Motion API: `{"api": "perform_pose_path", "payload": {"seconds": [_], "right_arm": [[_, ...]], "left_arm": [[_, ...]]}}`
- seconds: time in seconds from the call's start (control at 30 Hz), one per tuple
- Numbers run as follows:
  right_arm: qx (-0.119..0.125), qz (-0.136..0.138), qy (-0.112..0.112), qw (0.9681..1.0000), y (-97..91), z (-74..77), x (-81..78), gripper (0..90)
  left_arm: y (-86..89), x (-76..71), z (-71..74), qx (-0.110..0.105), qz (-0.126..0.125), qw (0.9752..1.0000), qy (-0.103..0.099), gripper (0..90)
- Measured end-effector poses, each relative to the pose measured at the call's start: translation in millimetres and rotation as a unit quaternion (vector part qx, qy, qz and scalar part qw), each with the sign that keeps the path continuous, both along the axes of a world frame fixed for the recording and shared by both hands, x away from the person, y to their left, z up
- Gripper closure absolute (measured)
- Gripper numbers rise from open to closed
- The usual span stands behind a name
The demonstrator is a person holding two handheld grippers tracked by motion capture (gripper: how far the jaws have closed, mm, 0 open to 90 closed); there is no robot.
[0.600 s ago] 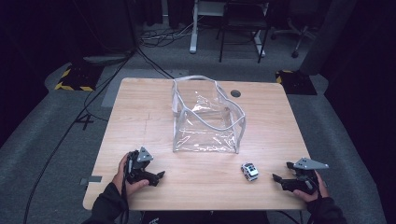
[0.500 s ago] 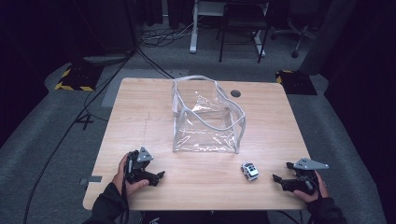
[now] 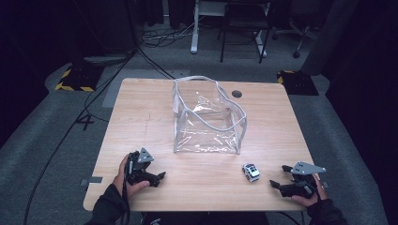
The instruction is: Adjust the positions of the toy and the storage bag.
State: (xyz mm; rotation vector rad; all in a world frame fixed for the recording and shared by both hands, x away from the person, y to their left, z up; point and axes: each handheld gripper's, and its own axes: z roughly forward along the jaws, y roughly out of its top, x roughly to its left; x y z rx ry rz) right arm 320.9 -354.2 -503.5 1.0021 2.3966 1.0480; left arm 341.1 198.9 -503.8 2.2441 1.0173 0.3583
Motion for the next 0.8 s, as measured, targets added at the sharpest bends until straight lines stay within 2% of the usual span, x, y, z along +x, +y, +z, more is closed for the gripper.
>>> {"api": "perform_pose_path", "payload": {"seconds": [0.03, 0.17, 0.27, 0.33, 0.37, 0.4, 0.47, 0.8], "right_arm": [[0.0, 0.0, 0.0, 1.0, 0.0, 0.0, 0.0, 15.5], [0.002, 0.032, 0.004, 0.9995, 12.2, -0.3, -4.3, 15.5], [0.004, 0.038, 0.005, 0.9992, 18.1, -0.2, -6.5, 15.4], [0.003, 0.058, 0.005, 0.9983, 27.9, -0.3, -9.8, 15.4], [0.003, 0.058, 0.005, 0.9983, 27.9, -0.3, -9.8, 15.4], [0.002, 0.073, 0.007, 0.9973, 35.0, -0.2, -11.6, 15.3], [0.002, 0.081, 0.006, 0.9967, 41.9, -0.1, -12.7, 15.2], [0.0, 0.072, 0.006, 0.9974, 68.8, -0.5, -10.3, 14.3]], "left_arm": [[-0.1, -0.1, -0.1, -0.001, 0.0, 1.0, 0.001, 0.3], [0.1, 0.1, 0.2, -0.001, -0.001, 1.0, 0.004, 0.3], [0.0, -0.1, 0.2, 0.0, 0.0, 1.0, 0.003, 0.3], [0.0, -0.1, 0.2, 0.0, 0.0, 1.0, 0.003, 0.3], [0.0, -0.1, 0.2, 0.0, 0.0, 1.0, 0.003, 0.3], [0.0, -0.1, 0.2, -0.001, 0.0, 1.0, 0.004, 0.3], [0.0, 0.0, 0.2, -0.001, 0.0, 1.0, 0.004, 0.3], [0.0, -0.1, 0.2, 0.0, 0.0, 1.0, 0.003, 0.3]]}}
